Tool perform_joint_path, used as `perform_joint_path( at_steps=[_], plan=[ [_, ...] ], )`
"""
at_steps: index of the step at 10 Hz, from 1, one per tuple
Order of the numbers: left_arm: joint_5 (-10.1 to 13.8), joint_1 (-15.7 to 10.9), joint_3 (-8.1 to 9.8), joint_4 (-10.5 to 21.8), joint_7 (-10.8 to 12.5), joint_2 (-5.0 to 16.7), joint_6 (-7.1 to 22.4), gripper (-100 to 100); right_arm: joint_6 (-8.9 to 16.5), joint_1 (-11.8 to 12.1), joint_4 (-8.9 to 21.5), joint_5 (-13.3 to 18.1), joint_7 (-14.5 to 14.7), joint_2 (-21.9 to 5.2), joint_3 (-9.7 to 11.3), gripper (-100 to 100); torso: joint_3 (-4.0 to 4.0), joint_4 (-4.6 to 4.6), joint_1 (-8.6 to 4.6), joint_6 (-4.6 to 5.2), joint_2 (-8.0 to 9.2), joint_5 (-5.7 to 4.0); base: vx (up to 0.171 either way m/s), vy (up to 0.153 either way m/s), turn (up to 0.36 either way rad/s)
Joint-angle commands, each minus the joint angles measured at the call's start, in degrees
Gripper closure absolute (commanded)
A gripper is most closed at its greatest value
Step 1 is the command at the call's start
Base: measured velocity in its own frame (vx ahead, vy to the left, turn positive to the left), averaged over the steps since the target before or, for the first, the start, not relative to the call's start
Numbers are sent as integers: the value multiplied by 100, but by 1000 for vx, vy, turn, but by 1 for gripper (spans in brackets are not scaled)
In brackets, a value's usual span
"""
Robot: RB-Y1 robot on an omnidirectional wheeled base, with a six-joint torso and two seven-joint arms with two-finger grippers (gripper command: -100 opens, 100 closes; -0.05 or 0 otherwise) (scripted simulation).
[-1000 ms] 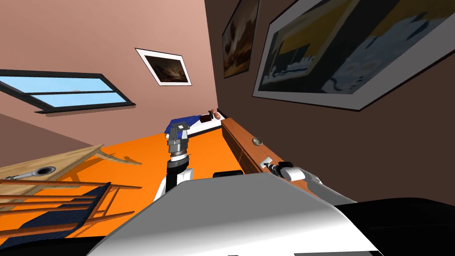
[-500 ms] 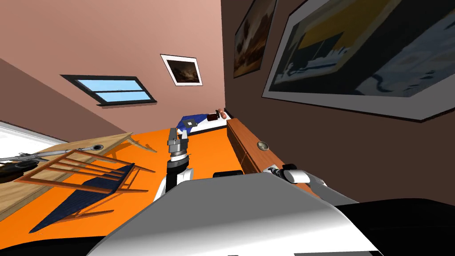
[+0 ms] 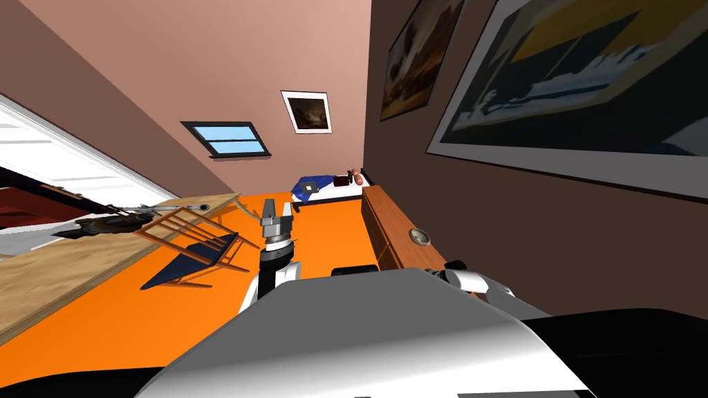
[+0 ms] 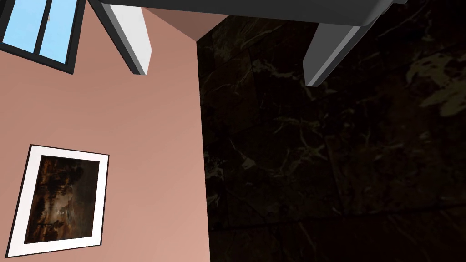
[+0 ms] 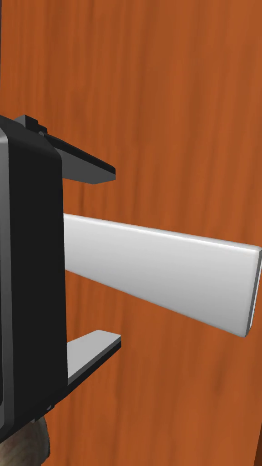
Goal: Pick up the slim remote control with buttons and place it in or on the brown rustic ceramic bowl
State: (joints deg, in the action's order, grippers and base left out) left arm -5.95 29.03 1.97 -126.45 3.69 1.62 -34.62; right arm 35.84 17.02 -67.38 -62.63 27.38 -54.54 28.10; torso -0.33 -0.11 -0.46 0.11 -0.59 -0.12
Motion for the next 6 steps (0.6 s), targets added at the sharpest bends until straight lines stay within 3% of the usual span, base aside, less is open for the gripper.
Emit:
perform_joint_path(
  at_steps=[1,3,4,5,6],
  plan=[
    [0,0,0,0,0,0,0,0,-6,-43,197,-137,98,51,38,-100,0,0,0,0,0,0,23,-77,70],
    [0,0,0,0,0,-1,0,0,19,-43,500,-340,99,174,129,-100,3,1,22,4,5,4,14,-46,208],
    [0,0,0,0,0,-1,0,0,16,-72,445,-304,151,141,99,-100,2,1,22,0,3,4,10,-32,71],
    [0,1,0,0,0,-1,0,0,18,-75,458,-309,141,149,105,0,3,0,30,8,6,6,2,-6,-12],
    [0,1,0,0,0,-1,0,0,-68,-105,592,-135,107,355,84,-100,4,1,39,7,9,8,-12,-31,28]
  ],
)
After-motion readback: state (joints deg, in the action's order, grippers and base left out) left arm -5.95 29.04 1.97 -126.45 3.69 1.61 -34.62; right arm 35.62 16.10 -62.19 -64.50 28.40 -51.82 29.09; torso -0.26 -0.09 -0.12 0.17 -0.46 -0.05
